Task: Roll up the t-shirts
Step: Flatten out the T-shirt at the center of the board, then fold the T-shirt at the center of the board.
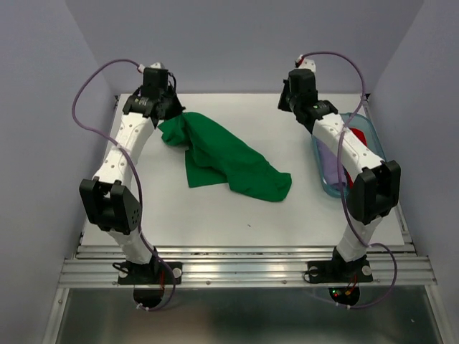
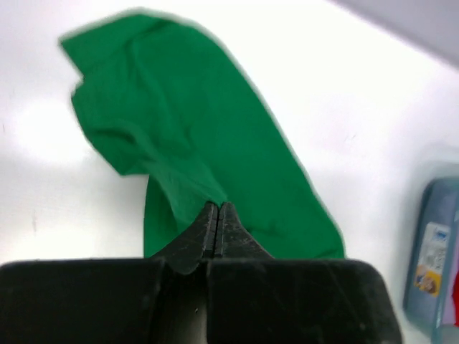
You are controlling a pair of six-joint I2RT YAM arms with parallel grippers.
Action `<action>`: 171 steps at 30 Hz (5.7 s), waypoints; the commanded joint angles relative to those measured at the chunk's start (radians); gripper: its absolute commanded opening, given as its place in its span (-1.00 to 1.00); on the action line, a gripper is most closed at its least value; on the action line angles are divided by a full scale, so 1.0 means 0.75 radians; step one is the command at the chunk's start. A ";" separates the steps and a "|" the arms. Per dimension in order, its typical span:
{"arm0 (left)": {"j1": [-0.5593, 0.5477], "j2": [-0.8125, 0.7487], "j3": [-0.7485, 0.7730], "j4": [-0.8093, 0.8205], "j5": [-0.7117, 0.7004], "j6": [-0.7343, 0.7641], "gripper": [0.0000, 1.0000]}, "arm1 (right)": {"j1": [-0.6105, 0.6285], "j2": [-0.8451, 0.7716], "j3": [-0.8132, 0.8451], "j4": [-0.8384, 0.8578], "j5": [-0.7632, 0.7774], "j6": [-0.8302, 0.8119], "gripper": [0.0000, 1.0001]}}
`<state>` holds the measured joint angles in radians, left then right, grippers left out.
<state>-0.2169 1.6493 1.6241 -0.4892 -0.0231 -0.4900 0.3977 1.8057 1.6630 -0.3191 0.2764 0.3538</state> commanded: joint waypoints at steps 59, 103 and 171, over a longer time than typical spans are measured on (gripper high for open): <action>0.058 -0.166 -0.280 0.057 0.125 0.048 -1.00 | 0.165 0.012 -0.657 0.111 -0.407 0.044 -0.82; 0.146 -0.518 0.685 -0.221 0.086 0.109 -1.00 | 0.165 -0.990 0.223 -0.039 -0.027 -0.198 -0.99; 0.212 -0.084 -0.664 0.206 0.245 0.081 0.40 | 0.022 0.104 -0.377 0.139 -0.526 -0.014 0.16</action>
<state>-0.0338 1.5639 1.2026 -0.3519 0.1150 -0.3923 0.3939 1.8694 1.4094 -0.2100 -0.0502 0.2932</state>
